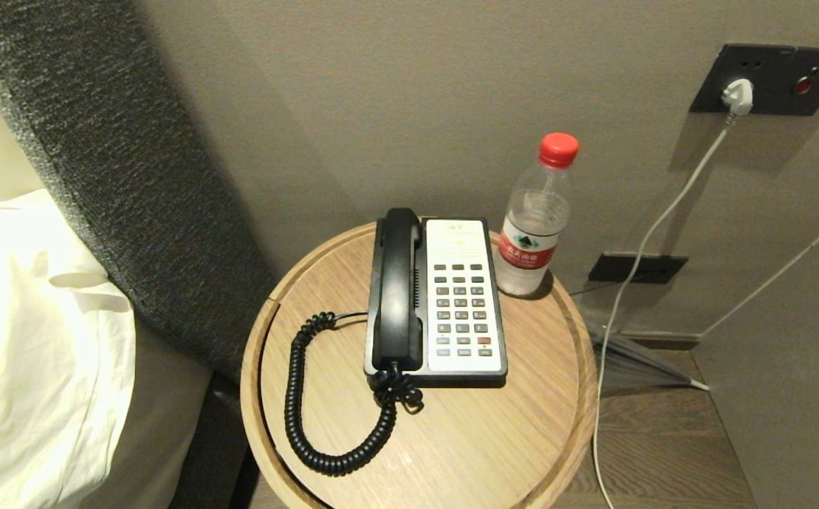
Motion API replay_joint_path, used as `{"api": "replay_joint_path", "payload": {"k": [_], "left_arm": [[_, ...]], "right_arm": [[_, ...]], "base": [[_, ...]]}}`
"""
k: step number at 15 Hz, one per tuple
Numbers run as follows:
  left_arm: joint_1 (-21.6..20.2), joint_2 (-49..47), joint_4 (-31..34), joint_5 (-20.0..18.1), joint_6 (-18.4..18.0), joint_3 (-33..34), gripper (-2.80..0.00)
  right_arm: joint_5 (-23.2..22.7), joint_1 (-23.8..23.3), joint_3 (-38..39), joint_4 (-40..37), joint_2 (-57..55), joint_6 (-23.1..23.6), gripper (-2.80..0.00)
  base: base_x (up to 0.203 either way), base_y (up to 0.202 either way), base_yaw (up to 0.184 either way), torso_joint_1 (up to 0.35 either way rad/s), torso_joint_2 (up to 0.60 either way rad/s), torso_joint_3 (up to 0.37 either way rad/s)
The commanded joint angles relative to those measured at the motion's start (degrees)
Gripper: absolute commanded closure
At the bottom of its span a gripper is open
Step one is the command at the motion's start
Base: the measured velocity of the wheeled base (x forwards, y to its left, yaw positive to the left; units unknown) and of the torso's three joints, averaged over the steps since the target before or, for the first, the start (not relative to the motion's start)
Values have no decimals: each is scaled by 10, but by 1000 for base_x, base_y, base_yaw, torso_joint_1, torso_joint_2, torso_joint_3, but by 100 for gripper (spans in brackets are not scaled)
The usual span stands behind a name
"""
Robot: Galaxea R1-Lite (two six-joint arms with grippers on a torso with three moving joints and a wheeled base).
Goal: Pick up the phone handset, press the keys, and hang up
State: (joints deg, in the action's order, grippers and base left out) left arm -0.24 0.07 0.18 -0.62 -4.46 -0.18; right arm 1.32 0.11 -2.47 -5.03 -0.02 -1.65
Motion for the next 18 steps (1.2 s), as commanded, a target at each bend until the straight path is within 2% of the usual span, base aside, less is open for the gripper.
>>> {"api": "replay_joint_path", "payload": {"k": [1, 5, 7, 18], "left_arm": [[0, -1, 0, 0, 0, 0, 0], [0, -1, 0, 0, 1, 0, 0], [-1, -1, 0, 0, 0, 0, 0], [0, -1, 0, 0, 0, 0, 0]], "right_arm": [[-1, 0, 0, 0, 7, 0, 0], [-3, 1, 5, 3, 7, 12, 0], [-14, 0, 5, 1, 7, 51, 0], [-14, 0, 4, 0, 7, 41, 0]], "base": [[0, 0, 0, 0, 0, 0], [0, 0, 0, 0, 0, 0], [0, 0, 0, 0, 0, 0], [0, 0, 0, 0, 0, 0]]}}
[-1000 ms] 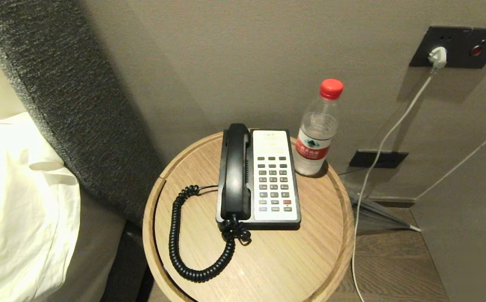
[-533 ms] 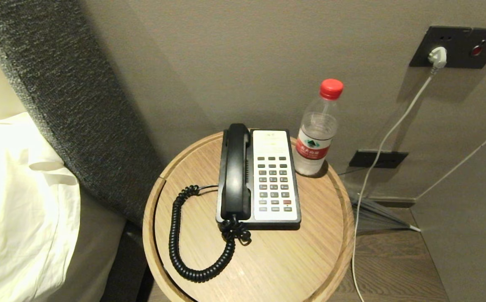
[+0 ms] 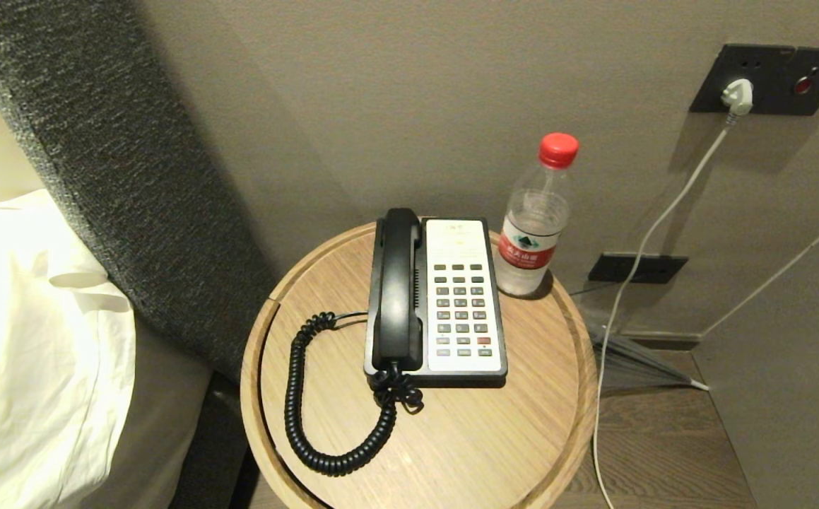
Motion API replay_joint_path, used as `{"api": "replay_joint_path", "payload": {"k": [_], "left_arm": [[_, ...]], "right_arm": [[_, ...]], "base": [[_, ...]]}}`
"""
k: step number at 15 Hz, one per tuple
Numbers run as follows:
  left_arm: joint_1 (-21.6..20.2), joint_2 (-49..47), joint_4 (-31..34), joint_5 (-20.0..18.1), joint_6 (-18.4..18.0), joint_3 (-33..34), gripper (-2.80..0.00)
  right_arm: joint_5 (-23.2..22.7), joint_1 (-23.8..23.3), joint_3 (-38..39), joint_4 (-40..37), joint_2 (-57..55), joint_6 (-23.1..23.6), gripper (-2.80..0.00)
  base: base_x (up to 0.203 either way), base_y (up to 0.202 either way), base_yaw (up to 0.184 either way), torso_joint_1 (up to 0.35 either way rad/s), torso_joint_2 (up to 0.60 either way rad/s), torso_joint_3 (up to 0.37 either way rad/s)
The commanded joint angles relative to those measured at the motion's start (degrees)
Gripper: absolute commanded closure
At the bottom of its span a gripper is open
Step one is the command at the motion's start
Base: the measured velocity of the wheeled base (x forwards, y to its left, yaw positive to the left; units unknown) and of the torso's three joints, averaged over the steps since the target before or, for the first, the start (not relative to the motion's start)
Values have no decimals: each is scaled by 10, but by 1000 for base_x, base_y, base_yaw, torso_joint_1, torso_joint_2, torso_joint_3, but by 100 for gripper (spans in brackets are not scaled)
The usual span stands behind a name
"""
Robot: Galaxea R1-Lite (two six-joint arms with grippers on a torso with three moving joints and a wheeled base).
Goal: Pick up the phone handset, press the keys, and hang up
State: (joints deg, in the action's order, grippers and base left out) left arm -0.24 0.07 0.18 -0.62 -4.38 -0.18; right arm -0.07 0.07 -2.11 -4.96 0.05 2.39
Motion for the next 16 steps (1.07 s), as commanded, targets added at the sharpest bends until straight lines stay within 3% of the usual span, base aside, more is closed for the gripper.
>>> {"api": "replay_joint_path", "payload": {"k": [1, 16], "left_arm": [[0, -1, 0, 0, 0, 0, 0], [0, -1, 0, -1, -2, 0, 0]], "right_arm": [[0, 0, 0, 0, 7, 1, 0], [0, 0, 0, 0, 7, 1, 0]], "base": [[0, 0, 0, 0, 0, 0], [0, 0, 0, 0, 0, 0]]}}
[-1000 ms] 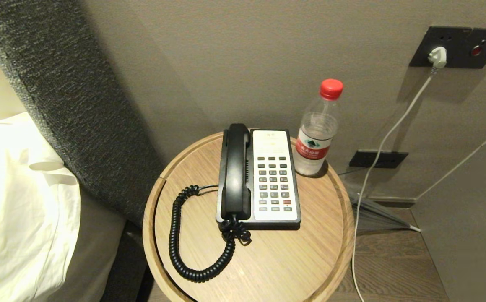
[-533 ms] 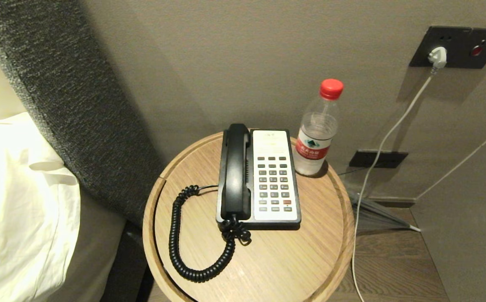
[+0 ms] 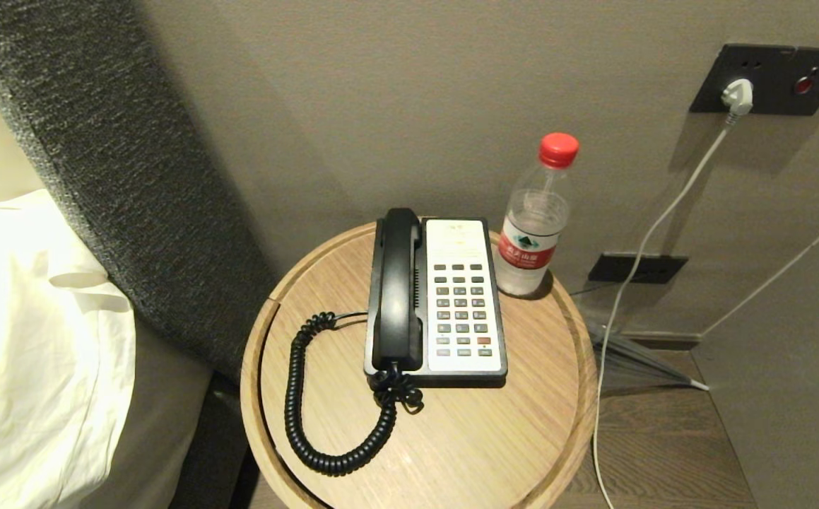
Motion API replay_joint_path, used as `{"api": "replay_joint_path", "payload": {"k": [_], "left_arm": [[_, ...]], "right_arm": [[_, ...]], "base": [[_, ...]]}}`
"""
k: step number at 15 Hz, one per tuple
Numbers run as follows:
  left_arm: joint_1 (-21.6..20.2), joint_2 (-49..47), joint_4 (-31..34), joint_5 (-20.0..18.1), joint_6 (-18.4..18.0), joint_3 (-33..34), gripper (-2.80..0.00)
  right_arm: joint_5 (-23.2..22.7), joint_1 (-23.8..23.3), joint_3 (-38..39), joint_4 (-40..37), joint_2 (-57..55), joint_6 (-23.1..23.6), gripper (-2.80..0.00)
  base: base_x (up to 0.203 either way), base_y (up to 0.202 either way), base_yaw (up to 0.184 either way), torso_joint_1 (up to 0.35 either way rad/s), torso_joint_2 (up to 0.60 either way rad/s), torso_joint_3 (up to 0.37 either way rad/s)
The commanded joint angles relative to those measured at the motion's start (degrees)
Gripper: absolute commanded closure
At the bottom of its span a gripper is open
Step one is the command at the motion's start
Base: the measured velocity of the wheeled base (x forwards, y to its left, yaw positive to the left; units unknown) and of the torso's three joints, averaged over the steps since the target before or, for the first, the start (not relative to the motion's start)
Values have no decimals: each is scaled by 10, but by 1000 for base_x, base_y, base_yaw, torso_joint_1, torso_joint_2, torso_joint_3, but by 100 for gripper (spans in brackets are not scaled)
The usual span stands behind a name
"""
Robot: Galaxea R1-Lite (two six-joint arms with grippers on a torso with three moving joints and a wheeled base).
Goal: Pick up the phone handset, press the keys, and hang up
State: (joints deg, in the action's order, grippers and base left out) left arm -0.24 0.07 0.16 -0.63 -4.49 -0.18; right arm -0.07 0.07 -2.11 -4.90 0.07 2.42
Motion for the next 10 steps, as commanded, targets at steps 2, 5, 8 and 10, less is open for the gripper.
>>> {"api": "replay_joint_path", "payload": {"k": [2, 5, 8, 10], "left_arm": [[0, -1, 0, -1, 4, 0, 0], [0, -1, 0, 1, 18, 0, 0], [0, -1, -3, 4, 47, 0, 0], [0, -1, -3, 4, 47, 0, 0]], "right_arm": [[0, 0, 0, 0, 6, 0, 0], [0, 0, 0, 0, 6, 0, 0], [0, 0, 0, 0, 6, 0, 0], [0, 0, 0, 0, 6, 0, 0]], "base": [[0, 0, 0, 0, 0, 0], [0, 0, 0, 0, 0, 0], [0, 0, 0, 2, 2, 53], [0, 0, 0, 2, 1, 157]]}}
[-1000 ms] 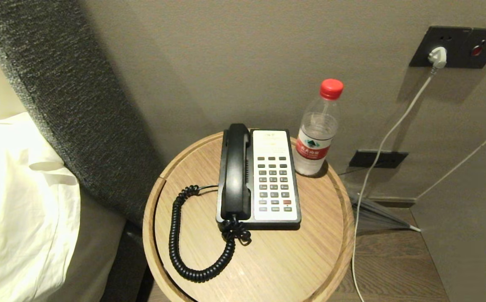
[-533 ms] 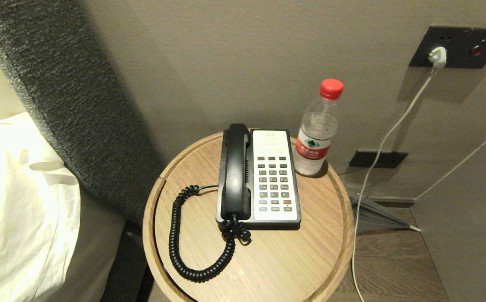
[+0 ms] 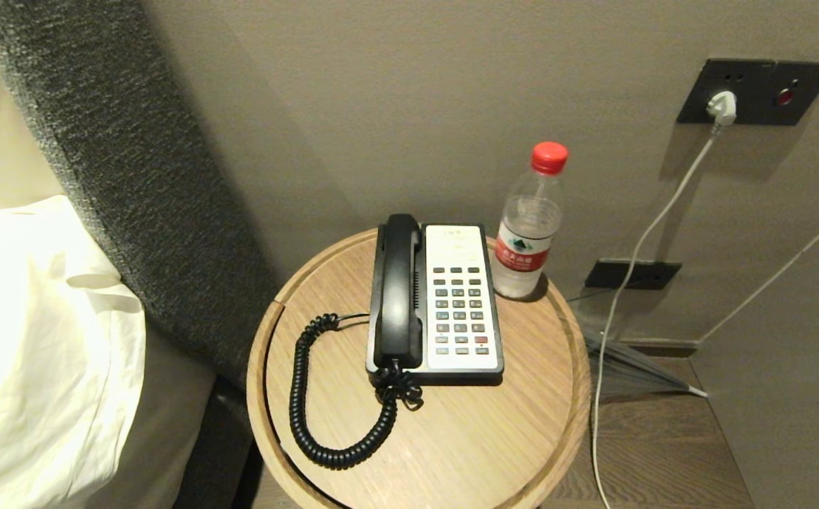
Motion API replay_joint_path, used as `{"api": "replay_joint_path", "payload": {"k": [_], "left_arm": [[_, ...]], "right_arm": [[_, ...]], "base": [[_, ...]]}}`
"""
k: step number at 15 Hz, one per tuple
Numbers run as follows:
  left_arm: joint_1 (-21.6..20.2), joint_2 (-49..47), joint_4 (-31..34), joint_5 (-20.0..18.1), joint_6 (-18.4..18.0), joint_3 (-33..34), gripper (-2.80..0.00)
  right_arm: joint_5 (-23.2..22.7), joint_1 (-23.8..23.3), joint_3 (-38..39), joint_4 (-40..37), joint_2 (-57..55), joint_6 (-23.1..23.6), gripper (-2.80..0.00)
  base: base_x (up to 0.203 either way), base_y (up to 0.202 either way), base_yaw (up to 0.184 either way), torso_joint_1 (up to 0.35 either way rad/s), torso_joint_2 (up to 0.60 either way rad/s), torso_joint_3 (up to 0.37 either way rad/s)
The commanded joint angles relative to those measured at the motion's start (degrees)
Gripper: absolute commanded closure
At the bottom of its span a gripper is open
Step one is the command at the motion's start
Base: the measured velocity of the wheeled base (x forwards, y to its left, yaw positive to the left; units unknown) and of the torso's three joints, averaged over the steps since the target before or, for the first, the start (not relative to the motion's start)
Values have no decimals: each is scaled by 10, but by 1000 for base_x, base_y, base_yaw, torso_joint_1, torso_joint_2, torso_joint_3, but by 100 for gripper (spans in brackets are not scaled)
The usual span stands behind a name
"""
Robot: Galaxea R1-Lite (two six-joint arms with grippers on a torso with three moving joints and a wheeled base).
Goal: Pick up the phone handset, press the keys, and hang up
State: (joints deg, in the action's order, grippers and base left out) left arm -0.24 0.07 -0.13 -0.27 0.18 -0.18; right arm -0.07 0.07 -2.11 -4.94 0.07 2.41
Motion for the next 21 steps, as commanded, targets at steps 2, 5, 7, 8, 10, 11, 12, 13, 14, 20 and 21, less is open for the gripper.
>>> {"api": "replay_joint_path", "payload": {"k": [2, 5, 7, 8, 10, 11, 12, 13, 14, 20, 21], "left_arm": [[0, -1, 0, 0, 0, 0, 0], [0, -1, 0, 0, 0, 0, 0], [0, -1, 0, 0, 0, 0, 0], [0, -1, 0, 0, 0, 0, 0], [0, -1, 0, 0, 0, 0, 0], [0, -1, 0, 0, 0, 0, 0], [0, -1, 0, 0, 0, 0, 0], [0, -1, 0, 0, 1, 0, 0], [0, -1, 0, 0, 0, 0, 0], [0, -1, 0, 0, 1, 0, 0], [0, -1, 0, 0, 1, 0, 0]], "right_arm": [[0, 0, 0, 0, 6, 0, 0], [0, 0, 0, 0, 6, 0, 0], [0, 0, 1, 0, 6, 0, 0], [0, 0, 0, 0, 6, 0, 0], [0, 0, 0, 0, 6, 0, 0], [0, 0, 0, 0, 6, 0, 0], [0, 0, 0, 0, 6, 0, 0], [0, 0, 0, 0, 6, 0, 0], [0, 0, 0, 0, 6, 0, 0], [0, 0, 0, 0, 6, 0, 0], [0, 0, 0, 0, 6, 0, 0]], "base": [[0, 0, 0, 2, 0, 195], [0, 0, 0, 2, 3, 208], [0, 0, 0, 2, 1, 199], [0, 0, 0, 2, 4, 197], [0, 0, 0, 2, -6, 202], [0, 0, 0, 6, 0, 206], [0, 0, 0, 2, 1, 196], [0, 0, 0, 2, 2, 200], [0, 0, 0, 2, 2, 197], [0, 0, 0, 2, 1, 205], [0, 0, 0, 2, 7, 193]]}}
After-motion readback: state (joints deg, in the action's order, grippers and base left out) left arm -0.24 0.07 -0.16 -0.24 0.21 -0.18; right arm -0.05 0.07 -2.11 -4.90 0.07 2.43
